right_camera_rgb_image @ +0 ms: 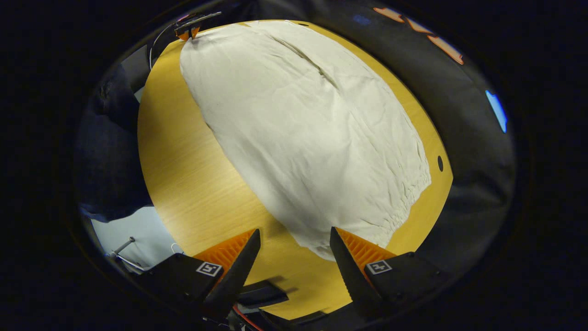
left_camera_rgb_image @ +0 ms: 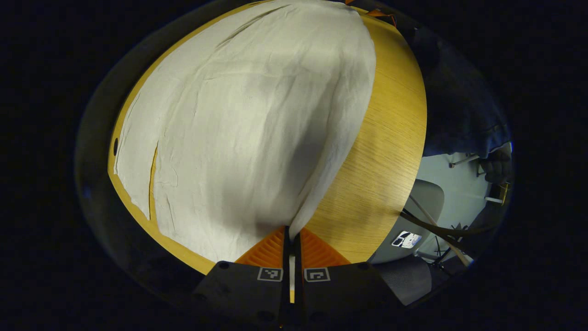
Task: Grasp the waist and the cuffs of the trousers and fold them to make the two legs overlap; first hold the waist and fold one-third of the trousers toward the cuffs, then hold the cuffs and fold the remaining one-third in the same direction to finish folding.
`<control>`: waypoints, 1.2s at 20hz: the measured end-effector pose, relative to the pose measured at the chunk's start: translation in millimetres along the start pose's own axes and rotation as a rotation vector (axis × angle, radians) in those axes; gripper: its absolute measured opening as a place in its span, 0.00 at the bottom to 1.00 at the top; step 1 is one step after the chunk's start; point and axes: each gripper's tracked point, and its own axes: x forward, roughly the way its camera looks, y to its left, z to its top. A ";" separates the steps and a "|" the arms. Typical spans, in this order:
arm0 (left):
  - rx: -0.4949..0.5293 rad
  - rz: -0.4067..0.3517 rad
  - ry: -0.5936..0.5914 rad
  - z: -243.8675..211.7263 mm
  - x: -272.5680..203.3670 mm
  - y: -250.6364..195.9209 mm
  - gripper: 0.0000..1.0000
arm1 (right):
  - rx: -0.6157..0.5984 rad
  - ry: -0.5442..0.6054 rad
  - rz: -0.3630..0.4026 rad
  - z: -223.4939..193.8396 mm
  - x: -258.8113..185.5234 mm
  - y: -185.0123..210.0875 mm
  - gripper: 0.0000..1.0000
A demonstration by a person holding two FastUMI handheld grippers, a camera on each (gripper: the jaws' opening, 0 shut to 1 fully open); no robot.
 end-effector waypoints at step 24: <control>-0.044 -0.018 0.001 -0.3 0.7 0.6 0.02 | 0.061 0.189 0.114 -3.7 22.7 -8.9 0.10</control>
